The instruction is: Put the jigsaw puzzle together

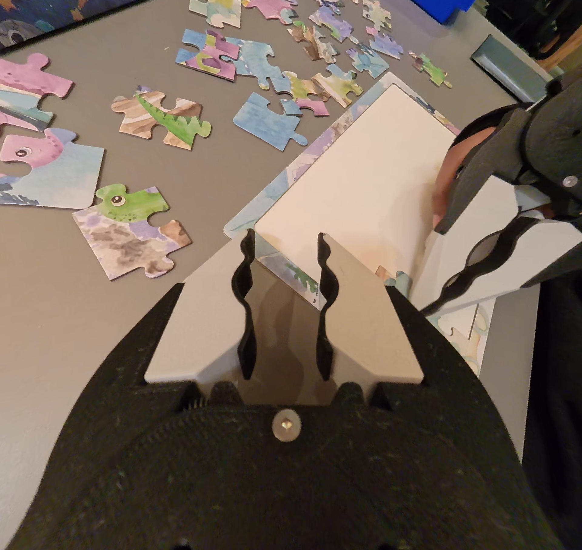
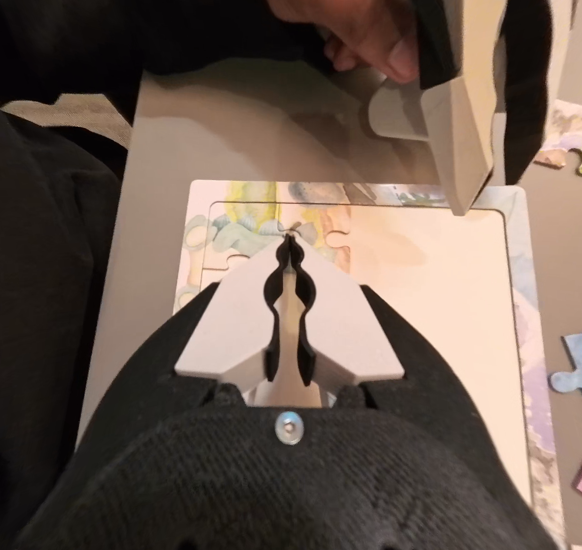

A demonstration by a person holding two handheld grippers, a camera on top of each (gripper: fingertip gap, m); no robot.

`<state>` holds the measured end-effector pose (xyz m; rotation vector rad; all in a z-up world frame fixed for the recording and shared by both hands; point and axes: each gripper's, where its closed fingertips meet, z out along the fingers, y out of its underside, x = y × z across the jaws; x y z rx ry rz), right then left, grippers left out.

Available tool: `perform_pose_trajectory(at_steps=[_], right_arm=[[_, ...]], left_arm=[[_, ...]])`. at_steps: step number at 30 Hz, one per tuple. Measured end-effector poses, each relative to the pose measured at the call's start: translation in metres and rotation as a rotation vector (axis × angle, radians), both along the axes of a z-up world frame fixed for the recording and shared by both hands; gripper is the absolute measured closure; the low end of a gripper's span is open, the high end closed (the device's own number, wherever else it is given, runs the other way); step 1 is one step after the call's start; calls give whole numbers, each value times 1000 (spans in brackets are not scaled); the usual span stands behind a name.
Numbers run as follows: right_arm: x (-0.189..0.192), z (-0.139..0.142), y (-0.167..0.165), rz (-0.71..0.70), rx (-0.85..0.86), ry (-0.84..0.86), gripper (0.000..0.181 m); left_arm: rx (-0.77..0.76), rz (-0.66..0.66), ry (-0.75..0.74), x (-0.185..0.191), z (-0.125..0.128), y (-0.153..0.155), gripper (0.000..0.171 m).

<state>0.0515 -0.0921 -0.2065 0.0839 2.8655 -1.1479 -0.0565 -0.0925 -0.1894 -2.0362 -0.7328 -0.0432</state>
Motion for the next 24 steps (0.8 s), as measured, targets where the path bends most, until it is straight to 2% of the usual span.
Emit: perform_pose_trajectory(at_steps=[3, 6, 7, 10, 14, 21, 24], right_arm=[[-3, 7, -4, -4, -15, 39, 181], [-4, 8, -9, -18, -44, 7, 181], [-7, 1, -6, -26, -7, 20, 181], [-11, 2, -3, -44, -4, 38, 181], [-8, 18, 8, -56, -81, 7, 181], [5, 12, 33, -78, -68, -3, 161], [10, 0, 30, -84, -25, 22, 156]], left_arm=[[4, 1, -1, 0, 0, 0, 134], [4, 1, 0, 0, 1, 0, 134], [2, 0, 1, 0, 0, 0, 134], [-1, 0, 4, 0, 0, 0, 134], [4, 2, 4, 0, 1, 0, 134], [-9, -1, -1, 0, -1, 0, 134], [-35, -3, -31, 2, -7, -2, 155]])
